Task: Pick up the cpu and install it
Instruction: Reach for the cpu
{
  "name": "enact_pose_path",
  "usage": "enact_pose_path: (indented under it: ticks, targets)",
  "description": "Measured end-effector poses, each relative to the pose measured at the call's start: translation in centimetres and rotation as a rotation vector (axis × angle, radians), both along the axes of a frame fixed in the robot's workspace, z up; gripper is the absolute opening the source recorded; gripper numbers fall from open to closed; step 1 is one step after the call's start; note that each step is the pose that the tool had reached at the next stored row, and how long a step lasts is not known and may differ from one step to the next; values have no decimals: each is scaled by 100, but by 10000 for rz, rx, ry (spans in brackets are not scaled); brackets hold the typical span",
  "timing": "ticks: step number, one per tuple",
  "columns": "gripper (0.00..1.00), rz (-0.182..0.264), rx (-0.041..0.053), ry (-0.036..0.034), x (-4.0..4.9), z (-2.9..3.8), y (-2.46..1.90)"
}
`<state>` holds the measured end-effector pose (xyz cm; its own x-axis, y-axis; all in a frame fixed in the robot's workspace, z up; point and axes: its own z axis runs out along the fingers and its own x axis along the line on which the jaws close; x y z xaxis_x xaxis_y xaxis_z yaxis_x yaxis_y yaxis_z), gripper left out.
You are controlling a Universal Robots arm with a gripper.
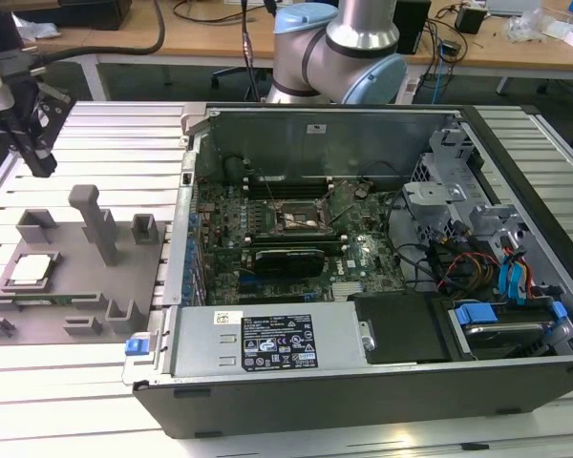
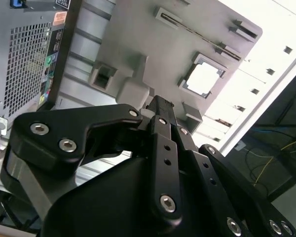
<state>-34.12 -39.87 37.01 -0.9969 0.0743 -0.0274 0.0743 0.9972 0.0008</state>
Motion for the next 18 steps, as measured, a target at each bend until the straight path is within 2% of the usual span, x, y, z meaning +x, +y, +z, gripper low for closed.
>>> enact_pose_path:
  ticks: [9,15,18]
  targets:
    - [11,0,0,-1,-168,-148,0]
    - [11,-1,0,0,-317,-249,0]
    - [11,-1,-1,1,-388,-330,0]
